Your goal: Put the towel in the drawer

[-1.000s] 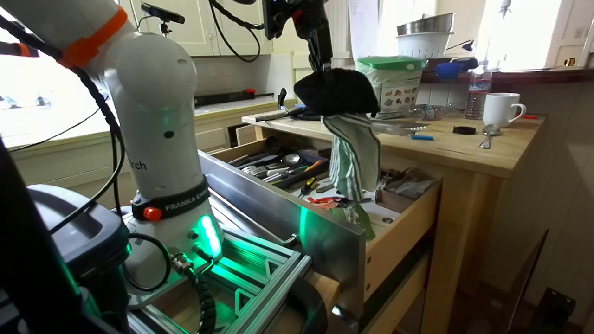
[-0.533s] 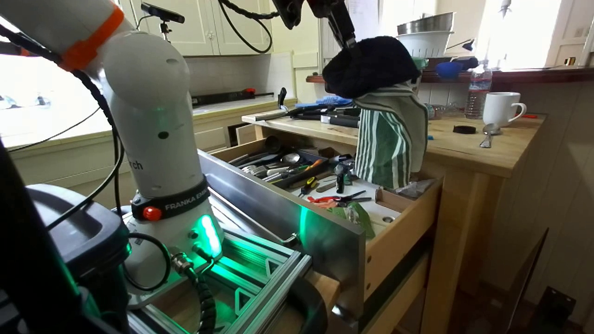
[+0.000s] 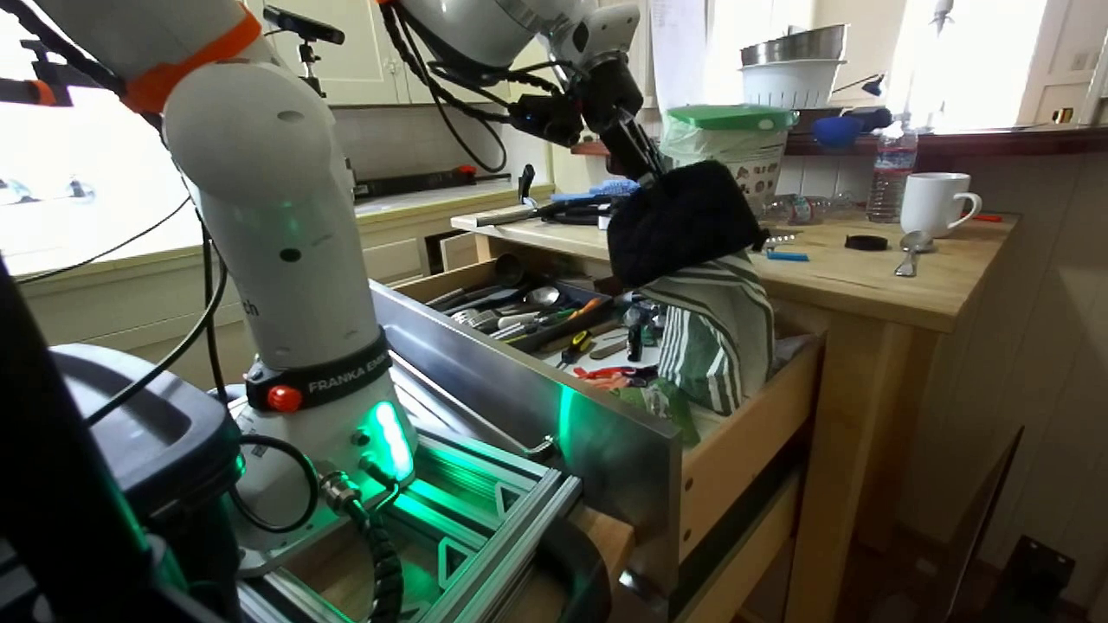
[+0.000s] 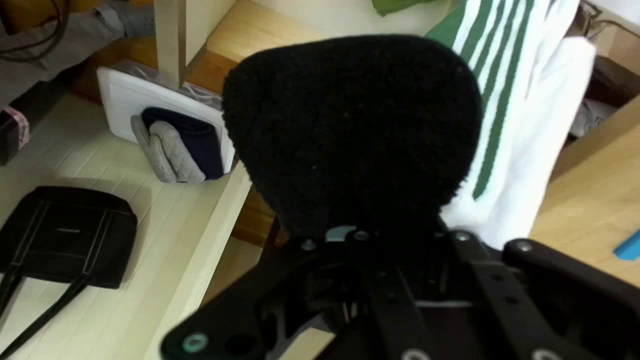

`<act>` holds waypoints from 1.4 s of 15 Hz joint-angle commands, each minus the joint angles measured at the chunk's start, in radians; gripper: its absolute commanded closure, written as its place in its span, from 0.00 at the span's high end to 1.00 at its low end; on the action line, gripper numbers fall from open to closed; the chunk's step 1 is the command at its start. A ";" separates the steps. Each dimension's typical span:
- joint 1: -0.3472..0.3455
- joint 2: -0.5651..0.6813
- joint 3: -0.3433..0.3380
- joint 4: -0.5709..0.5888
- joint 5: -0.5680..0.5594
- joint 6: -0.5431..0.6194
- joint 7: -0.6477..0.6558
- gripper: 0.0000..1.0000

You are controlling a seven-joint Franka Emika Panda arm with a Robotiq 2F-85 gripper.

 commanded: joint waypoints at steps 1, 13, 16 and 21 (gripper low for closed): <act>0.095 0.026 -0.087 0.006 -0.035 -0.029 0.039 0.24; 0.424 0.182 -0.162 -0.033 0.473 -0.014 -0.226 0.49; 0.450 0.221 -0.140 -0.029 0.512 -0.033 -0.239 0.63; 0.431 0.170 -0.091 -0.023 0.344 -0.041 -0.146 0.99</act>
